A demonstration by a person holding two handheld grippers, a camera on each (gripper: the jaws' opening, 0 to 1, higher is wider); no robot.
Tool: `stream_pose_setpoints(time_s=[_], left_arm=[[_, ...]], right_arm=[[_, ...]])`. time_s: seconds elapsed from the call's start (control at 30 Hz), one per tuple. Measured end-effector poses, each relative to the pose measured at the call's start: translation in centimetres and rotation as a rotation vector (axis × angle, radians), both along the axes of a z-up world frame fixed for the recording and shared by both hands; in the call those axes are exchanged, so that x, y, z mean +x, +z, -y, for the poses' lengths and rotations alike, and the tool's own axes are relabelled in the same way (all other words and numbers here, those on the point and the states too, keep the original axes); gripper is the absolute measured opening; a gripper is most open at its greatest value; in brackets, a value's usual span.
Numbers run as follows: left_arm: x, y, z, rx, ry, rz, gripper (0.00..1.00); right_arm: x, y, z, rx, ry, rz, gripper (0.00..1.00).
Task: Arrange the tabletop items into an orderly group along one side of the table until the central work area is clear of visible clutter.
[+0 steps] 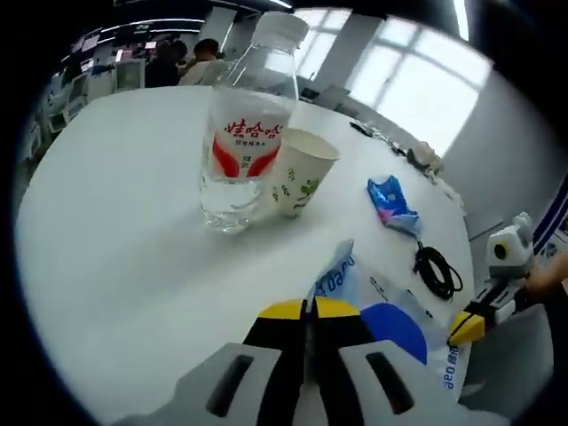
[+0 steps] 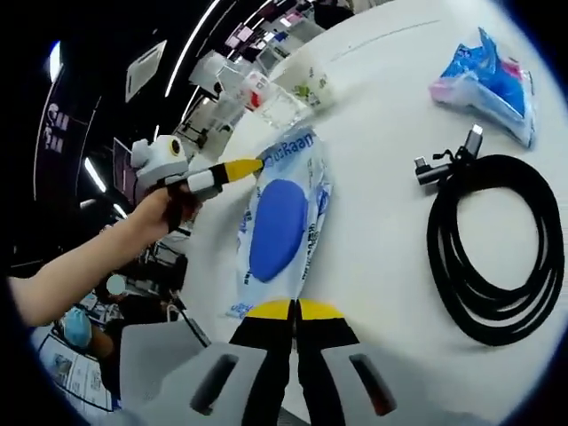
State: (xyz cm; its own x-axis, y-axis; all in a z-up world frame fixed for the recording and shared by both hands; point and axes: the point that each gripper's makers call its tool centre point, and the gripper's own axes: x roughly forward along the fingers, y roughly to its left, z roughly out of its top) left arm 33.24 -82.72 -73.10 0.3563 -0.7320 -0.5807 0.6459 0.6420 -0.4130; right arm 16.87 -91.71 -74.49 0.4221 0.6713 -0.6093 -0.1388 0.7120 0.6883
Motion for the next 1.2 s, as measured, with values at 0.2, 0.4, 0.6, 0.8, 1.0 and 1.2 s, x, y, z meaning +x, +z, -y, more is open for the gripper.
stream_pose_setpoints(time_s=[0.2,0.4,0.6,0.8,1.0,1.2], left_arm=[[-0.6,3.3,-0.7,-0.145,0.144,-0.011,0.0],[-2.1,8.6,0.3,-0.25,0.197,0.003,0.0],[-3.1,10.7,2.4,-0.234,0.21,0.038,0.0],[-2.6,12.1,4.1,-0.278,0.287,0.059,0.0],[-2.8,12.1,5.8,-0.274,0.344,0.05,0.0],[-2.7,11.6,7.5,-0.287,0.392,0.035,0.0]], right_arm=[[0.6,2.6,1.6,0.0,0.074,0.098,0.0],[1.1,4.8,4.4,0.076,0.003,0.145,0.0],[1.8,6.2,7.0,0.096,-0.019,0.178,0.0],[5.1,8.3,10.5,0.005,0.011,0.276,0.0],[9.3,10.4,14.6,-0.091,0.04,0.374,0.0],[11.4,11.0,16.4,-0.142,0.111,0.41,0.0]])
